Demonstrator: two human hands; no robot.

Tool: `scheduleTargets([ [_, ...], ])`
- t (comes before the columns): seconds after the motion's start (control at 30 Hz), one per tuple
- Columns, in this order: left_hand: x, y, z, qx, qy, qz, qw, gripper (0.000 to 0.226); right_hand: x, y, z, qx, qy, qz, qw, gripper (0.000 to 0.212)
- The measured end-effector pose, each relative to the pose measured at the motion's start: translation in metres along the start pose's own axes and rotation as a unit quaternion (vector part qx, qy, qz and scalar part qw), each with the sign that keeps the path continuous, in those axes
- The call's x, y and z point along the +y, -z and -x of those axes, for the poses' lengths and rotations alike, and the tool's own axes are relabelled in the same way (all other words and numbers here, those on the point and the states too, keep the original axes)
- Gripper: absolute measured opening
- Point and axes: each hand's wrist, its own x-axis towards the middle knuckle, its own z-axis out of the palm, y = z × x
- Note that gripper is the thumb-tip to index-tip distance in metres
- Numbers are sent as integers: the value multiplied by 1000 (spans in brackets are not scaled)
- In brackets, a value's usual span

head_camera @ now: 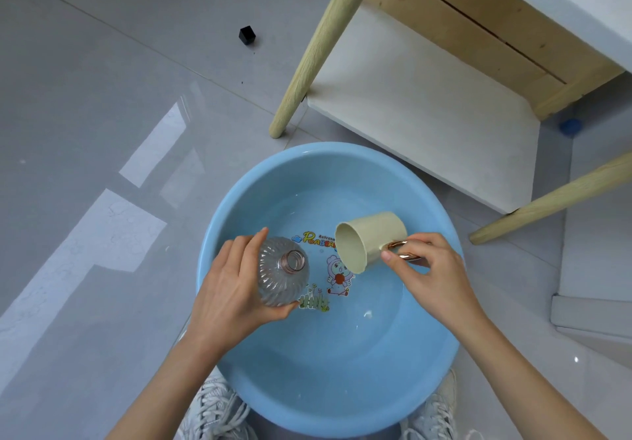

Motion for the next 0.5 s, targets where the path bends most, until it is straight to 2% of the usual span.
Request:
scheduleTargets([
  [0.1, 0, 0, 0, 1, -9, 3, 1000, 93, 17, -11, -1, 14, 37, 62, 997, 13],
  [0.27, -2, -3, -1, -5, -12, 10, 1000, 94, 35, -29, -12, 32, 167, 135, 976, 19],
  [0.4, -2, -1, 1, -25, -8, 1, 1000, 100, 43, -43, -17, 33, 210, 207, 955, 17],
  [0.5, 2, 0, 0, -23, 9, 9, 1000, 101, 51, -45, -12, 37, 202, 236, 950, 17],
])
